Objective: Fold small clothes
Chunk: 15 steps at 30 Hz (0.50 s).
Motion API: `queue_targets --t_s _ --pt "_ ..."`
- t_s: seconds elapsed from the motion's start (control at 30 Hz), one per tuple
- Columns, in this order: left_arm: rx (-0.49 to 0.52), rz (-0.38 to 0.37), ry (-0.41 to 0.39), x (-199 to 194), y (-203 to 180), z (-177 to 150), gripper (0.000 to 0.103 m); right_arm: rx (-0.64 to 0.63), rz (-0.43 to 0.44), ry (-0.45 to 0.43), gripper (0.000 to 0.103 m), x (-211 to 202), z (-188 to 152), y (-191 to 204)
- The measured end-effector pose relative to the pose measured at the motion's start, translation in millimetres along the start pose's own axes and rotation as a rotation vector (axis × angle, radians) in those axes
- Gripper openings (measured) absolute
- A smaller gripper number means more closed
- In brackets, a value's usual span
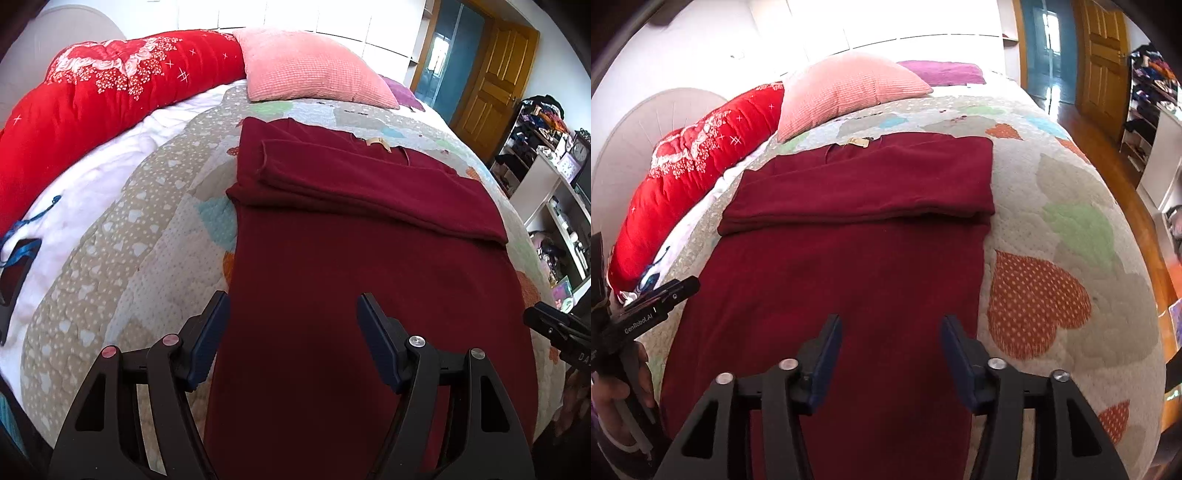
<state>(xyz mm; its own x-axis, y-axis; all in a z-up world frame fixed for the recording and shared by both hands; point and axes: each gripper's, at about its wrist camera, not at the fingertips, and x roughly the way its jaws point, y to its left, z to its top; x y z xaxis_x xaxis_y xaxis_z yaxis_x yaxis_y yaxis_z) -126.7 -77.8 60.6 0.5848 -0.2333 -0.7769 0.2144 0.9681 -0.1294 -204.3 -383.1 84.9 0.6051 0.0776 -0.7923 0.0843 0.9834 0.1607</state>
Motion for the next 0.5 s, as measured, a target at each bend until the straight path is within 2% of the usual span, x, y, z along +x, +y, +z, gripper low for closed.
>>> queue_targets --t_s 0.03,0.3,0.5 --pt "0.001 -0.003 0.004 -1 0 -1 0.071 0.005 -0.002 -0.002 0.064 -2 -1 0" --pt "-0.001 -0.022 0.023 -11 3 -17 0.071 0.003 0.025 0.018 0.064 -7 -19 7" --pt "0.009 -0.013 0.027 -16 4 -25 0.071 -0.012 0.016 0.03 0.065 -9 -26 8"
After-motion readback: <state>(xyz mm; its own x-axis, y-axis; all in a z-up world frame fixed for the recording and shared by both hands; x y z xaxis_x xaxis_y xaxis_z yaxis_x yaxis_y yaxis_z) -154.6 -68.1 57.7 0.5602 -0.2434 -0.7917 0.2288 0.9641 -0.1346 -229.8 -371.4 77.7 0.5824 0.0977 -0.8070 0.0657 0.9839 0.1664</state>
